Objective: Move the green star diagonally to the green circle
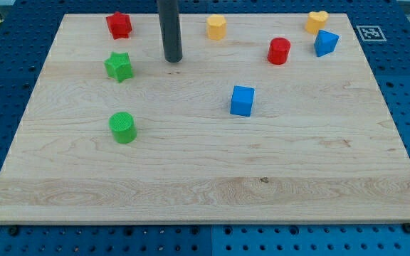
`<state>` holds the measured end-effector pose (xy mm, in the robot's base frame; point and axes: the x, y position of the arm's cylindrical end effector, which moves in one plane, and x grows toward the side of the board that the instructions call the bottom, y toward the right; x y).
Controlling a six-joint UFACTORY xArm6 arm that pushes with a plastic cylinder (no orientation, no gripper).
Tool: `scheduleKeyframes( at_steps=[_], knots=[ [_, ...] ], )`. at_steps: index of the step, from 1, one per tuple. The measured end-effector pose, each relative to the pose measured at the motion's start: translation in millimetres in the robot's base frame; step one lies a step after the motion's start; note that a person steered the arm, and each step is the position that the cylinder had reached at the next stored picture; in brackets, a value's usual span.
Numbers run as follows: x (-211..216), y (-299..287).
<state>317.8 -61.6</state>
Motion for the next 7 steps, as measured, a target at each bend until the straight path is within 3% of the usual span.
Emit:
scheduleKeyframes(
  at_steps=[1,2,3,5,6,7],
  knots=[
    [-6.5,-41.2],
    [-3.5,-120.3],
    [8.8,-151.5],
    [61.4,26.2],
    [61.0,33.6],
    [53.5,-36.2]
  ],
)
